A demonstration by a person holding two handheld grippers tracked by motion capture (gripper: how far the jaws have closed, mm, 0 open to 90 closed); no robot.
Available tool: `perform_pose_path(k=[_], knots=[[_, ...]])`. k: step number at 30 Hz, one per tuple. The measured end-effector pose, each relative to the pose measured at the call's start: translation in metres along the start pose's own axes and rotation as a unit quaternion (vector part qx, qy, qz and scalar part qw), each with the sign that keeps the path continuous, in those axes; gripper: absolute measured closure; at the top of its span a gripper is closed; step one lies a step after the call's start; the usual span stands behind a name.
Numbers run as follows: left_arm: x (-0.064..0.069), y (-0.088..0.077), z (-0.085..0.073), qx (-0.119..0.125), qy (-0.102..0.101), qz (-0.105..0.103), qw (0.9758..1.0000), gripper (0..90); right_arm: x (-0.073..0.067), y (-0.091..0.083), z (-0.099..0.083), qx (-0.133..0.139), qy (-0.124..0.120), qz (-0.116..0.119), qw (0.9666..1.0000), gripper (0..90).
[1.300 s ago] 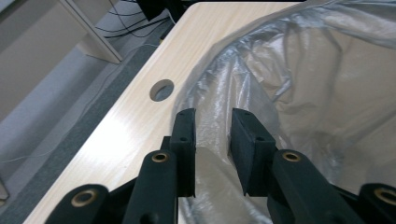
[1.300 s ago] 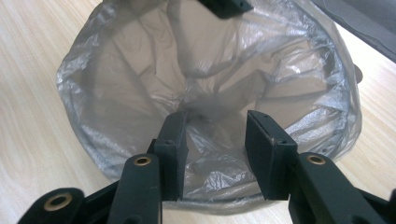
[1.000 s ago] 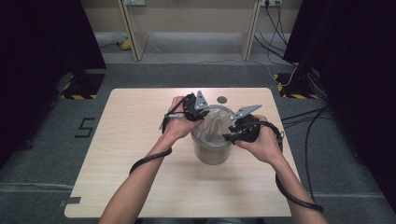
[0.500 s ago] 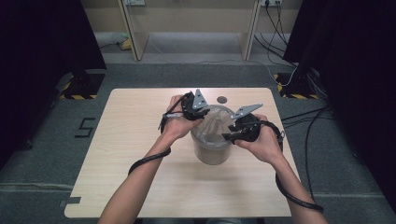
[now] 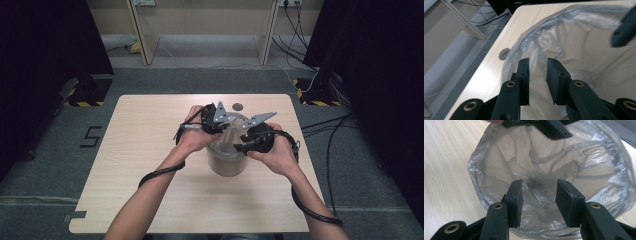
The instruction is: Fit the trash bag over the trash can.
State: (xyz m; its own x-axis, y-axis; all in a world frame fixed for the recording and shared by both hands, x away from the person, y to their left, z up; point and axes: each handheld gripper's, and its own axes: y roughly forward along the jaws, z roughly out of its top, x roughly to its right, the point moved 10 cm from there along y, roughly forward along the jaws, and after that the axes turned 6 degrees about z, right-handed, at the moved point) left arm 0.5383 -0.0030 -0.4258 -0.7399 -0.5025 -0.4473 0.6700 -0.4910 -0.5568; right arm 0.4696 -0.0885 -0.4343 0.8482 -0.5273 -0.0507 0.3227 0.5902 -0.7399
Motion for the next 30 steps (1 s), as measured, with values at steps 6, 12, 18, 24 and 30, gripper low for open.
perform_pose_path(k=[6, 12, 18, 24, 30], knots=[[-0.013, 0.007, -0.003, -0.006, 0.026, 0.046, 0.9986, 72.2, 0.0, 0.002, -0.003, -0.006, 0.0, 0.001, 1.0, 58.0], [-0.017, 0.01, -0.004, -0.002, 0.023, 0.059, 0.998, 72.3, 0.001, 0.0, -0.005, -0.007, 0.002, 0.001, 1.0, 58.3], [-0.022, 0.012, -0.009, -0.01, 0.019, 0.065, 0.9977, 71.8, 0.001, 0.0, -0.006, -0.009, 0.002, 0.002, 1.0, 58.4], [-0.022, 0.002, -0.004, 0.005, 0.003, 0.061, 0.9981, 66.1, 0.001, 0.0, -0.005, -0.006, 0.005, 0.004, 1.0, 57.7], [-0.021, -0.02, 0.0, 0.017, -0.002, 0.066, 0.9977, 60.9, 0.003, -0.006, 0.001, 0.015, 0.01, -0.006, 0.9998, 55.8]])
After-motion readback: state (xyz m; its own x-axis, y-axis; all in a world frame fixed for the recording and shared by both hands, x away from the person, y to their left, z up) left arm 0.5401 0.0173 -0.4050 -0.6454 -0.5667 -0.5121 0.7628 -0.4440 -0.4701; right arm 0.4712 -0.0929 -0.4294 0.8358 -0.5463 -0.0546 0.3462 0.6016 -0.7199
